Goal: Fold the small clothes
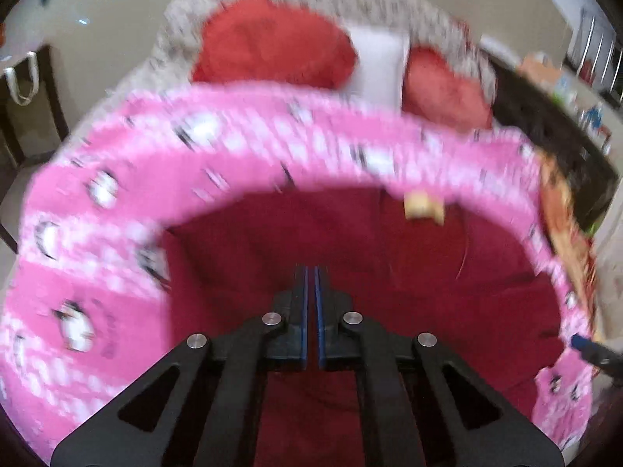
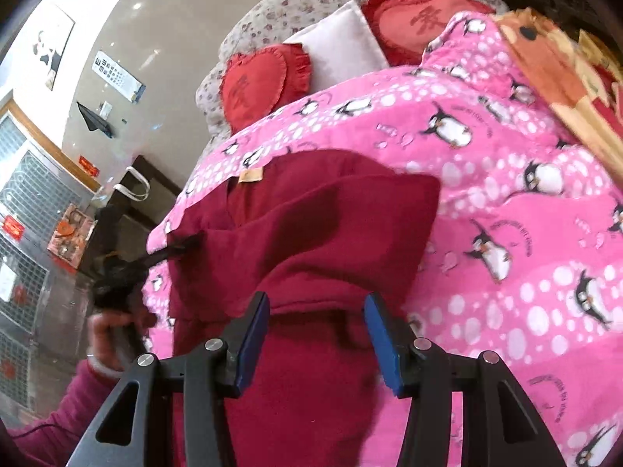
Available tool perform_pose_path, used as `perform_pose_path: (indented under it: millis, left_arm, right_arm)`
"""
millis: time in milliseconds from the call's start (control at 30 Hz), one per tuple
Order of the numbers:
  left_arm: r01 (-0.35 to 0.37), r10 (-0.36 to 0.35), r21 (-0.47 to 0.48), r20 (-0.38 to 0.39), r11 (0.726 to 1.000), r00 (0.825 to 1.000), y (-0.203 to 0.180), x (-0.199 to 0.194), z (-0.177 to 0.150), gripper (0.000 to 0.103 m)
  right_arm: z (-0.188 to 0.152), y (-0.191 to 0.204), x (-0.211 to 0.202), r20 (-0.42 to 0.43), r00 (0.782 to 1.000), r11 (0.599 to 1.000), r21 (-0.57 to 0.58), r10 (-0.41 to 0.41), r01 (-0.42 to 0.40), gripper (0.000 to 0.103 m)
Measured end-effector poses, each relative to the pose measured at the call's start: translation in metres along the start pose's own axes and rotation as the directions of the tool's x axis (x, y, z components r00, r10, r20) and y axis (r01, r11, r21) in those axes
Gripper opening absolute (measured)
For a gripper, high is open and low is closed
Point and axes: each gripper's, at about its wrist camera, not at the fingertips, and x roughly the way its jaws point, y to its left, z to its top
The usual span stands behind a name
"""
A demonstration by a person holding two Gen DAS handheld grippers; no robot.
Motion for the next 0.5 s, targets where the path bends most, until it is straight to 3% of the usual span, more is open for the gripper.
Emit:
perform_pose_path:
  millis: [67,133,300,433,500]
  left_arm:
    - [-0.004,0.006,-0.051,0.030,0.999,1.000,0.020,-0.018,0.002,0.002]
    - [0.009,-0.011,-0.089,-0.016,0.996,1.000,0.037,-0.018,-0.001,0.002]
    - [0.002,-0.008,-0.080,-0.069,0.997,0.998,0.030,-0.003,-0.011,0.006]
    - [-0.003,0.000,-0.036,-0.061,0.999,0.998,0.007,0.012,-0.016,0.052]
    - [0.010,-0.011,-0.018,-0.057,1.000,0.998,0.000,0.022,-0.015,0.054]
  right_arm:
    - [0.002,0.000,-0.002,0.009,1.000,1.000,-0.011,-0.029,0.029,0.051]
    - [0.004,-0.002,0.001,0.007,0.999,0.999,-0.004,-0.043,0.043,0.055]
    - [0.005,-0.001,0.012,-0.014,0.999,0.999,0.022,-0.038,0.038,0.055]
    - [0.002,0.008,0.011,-0.017,0.999,0.999,-0.011,-0.035,0.035,0.056]
    - [0.002,0.010,0.011,-0.024,0.999,0.999,-0.021,-0.033,0.033,0.056]
